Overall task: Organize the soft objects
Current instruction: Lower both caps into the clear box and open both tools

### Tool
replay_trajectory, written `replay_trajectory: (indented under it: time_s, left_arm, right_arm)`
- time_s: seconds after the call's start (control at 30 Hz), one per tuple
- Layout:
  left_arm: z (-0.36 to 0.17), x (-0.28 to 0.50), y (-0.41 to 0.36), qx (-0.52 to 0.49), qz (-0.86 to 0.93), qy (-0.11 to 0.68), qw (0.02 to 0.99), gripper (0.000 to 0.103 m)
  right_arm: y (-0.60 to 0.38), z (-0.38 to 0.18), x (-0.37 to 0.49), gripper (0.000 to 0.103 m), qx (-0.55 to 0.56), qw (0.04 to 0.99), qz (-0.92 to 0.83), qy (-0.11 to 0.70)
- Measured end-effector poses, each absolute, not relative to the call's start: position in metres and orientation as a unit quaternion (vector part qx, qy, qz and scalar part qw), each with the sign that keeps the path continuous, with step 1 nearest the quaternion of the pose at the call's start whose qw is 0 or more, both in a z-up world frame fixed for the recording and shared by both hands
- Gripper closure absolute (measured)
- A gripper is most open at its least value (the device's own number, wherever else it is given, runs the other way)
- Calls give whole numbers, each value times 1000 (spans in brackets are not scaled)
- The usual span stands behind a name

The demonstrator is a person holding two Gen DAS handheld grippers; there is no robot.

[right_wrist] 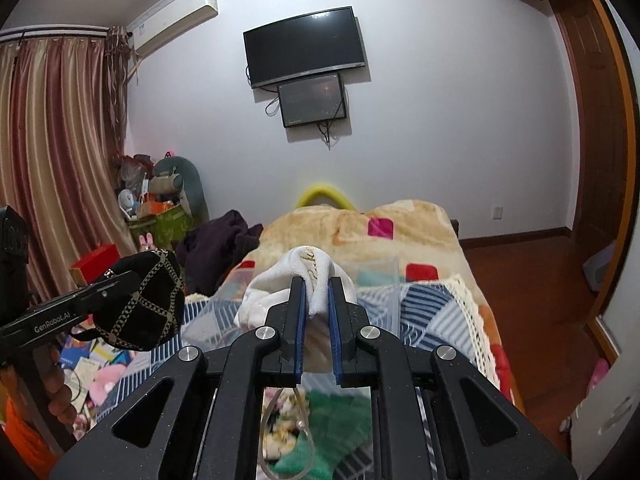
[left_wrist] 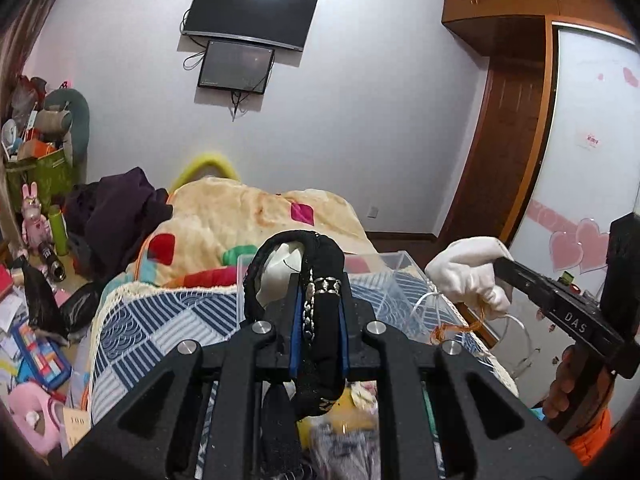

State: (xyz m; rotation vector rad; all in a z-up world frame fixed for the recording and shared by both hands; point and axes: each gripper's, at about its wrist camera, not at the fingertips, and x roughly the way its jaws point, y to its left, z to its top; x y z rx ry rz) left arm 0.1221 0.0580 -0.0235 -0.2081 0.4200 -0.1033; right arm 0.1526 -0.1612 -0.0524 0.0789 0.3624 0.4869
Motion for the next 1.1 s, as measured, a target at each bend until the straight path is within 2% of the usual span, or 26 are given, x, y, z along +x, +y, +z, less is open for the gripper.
replay_trajectory:
  time_s: [0.3,0.6,0.97,1.1]
  left_arm:
    - [-43,180,54,-87,-48,240,966,89]
    - [-81,233,42,-60,-40,304,950,89]
    - [-115,257,38,-62,-47,384,920,89]
    - [-116,253,33,-58,-57,394,916,81]
  right_arm:
    - [-151,-59,190,93,45,951,232,198]
    - [-126,-88,228,93,15,937,224,266]
    - [-109,-113,239,93,-53,916,221,330]
    - [-109,-115,236,91,-70,913,221,336]
